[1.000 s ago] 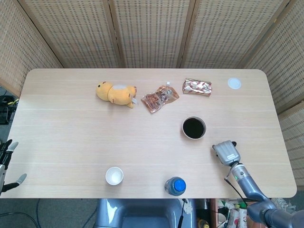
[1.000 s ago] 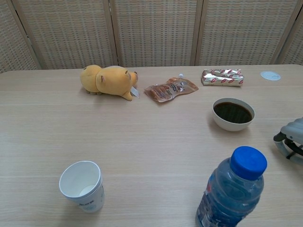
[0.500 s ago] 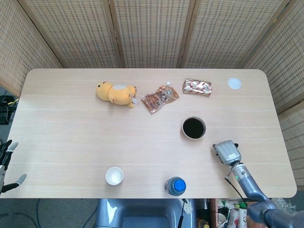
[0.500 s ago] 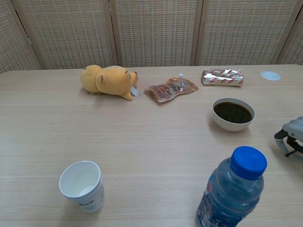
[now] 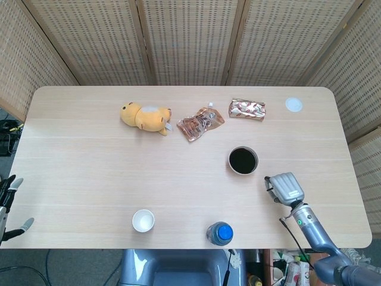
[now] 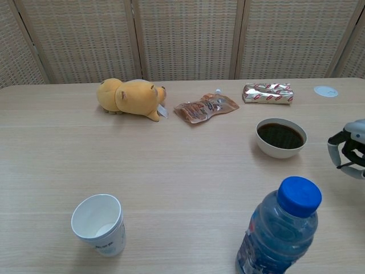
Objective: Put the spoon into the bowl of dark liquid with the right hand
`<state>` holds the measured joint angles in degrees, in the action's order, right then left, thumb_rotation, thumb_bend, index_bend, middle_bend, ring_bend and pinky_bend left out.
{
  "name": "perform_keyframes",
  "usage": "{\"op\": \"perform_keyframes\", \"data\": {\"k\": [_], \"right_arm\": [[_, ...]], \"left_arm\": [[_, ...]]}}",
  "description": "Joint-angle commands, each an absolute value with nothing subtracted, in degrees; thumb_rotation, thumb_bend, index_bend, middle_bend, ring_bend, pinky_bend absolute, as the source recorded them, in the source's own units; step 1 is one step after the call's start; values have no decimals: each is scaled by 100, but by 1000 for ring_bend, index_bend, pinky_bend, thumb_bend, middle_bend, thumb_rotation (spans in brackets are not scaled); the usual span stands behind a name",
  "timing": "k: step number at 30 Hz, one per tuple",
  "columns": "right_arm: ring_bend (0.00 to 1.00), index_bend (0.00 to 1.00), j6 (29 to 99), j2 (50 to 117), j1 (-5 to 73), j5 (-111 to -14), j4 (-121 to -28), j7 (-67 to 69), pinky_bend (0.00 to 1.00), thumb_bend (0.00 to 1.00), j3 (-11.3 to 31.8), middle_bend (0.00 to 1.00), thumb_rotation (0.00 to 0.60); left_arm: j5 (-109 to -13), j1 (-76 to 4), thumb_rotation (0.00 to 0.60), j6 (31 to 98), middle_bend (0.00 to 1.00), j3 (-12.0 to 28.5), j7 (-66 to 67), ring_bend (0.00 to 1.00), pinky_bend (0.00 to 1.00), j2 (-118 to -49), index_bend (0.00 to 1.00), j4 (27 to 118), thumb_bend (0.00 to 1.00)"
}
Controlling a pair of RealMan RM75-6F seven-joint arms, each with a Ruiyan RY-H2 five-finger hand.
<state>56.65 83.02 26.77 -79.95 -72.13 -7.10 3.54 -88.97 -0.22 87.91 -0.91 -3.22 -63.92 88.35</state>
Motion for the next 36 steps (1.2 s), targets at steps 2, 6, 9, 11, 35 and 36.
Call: {"op": "perform_keyframes", "data": {"k": [2,6,9,11,35,36], "right_arm": [[896,773,5592,7559,2769,-7828,-8418,-96,1000,700,649,898,600],[898,775,5370,7214,2909,-7702,-9008,304,1000,703,818,899,600],[897,775,5132,7031,3065,-7579,-9342,588,1000,703,959,899,600],[897,775,4993,6972,3153,-7500,-9473,742,1000,703,1030,899,600],[897,780,3558,7631,4558,-5827,-8637,1183,1000,706,1662,899,600],[897,780,3515,7736,4632,-5727,-8495,1154,1000,706,1665,899,600]], "left_arm": [[-8905,-31,600,8781,0,-92,-342,0,0,-6401,0,8826,234],[-8906,-34,600,8777,0,-91,-360,0,0,-6412,0,8806,233],[-8899,-32,600,8774,0,-93,-376,0,0,-6418,0,8790,234],[-8896,-25,600,8776,0,-98,-386,0,0,-6421,0,8778,234],[-8721,-47,600,8608,0,-73,-433,0,0,-6453,0,8640,233],[-8711,-52,600,8601,0,-67,-418,0,0,-6449,0,8645,234]]}}
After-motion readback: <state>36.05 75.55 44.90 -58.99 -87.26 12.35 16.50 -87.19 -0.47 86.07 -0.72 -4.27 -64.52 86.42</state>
